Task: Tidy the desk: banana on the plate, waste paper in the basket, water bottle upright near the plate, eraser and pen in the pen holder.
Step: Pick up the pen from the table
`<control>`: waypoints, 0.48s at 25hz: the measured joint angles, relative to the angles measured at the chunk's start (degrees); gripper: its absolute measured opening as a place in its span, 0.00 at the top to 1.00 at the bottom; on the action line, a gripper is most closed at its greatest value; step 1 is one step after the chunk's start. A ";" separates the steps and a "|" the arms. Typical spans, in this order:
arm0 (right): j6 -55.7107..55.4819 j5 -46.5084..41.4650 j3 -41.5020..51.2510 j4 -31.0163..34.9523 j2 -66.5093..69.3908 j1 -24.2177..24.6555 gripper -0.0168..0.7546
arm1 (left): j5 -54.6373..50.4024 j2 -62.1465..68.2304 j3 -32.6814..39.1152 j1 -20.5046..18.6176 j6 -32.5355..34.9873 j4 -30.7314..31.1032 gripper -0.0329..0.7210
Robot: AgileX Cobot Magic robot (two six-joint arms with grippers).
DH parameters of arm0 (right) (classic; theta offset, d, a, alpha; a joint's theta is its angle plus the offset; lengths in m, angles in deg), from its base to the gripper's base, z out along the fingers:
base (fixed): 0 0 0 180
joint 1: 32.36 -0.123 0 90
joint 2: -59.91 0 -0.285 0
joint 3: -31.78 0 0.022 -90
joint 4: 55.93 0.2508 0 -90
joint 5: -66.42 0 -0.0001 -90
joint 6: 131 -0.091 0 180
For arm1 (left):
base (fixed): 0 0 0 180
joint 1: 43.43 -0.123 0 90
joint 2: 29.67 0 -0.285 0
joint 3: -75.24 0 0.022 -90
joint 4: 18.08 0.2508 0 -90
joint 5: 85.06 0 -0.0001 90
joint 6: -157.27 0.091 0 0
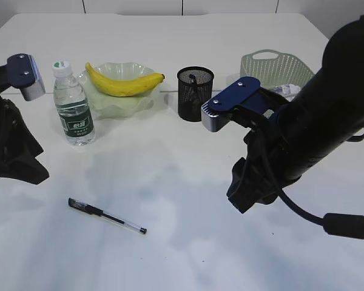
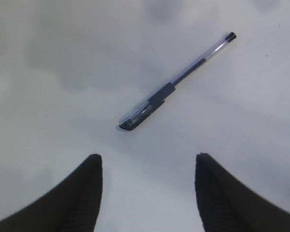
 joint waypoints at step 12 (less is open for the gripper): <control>0.43 -0.13 0.00 1.33 0.00 0.00 0.66 | 5.52 6.69 0.00 1.43 20.95 0.00 0.38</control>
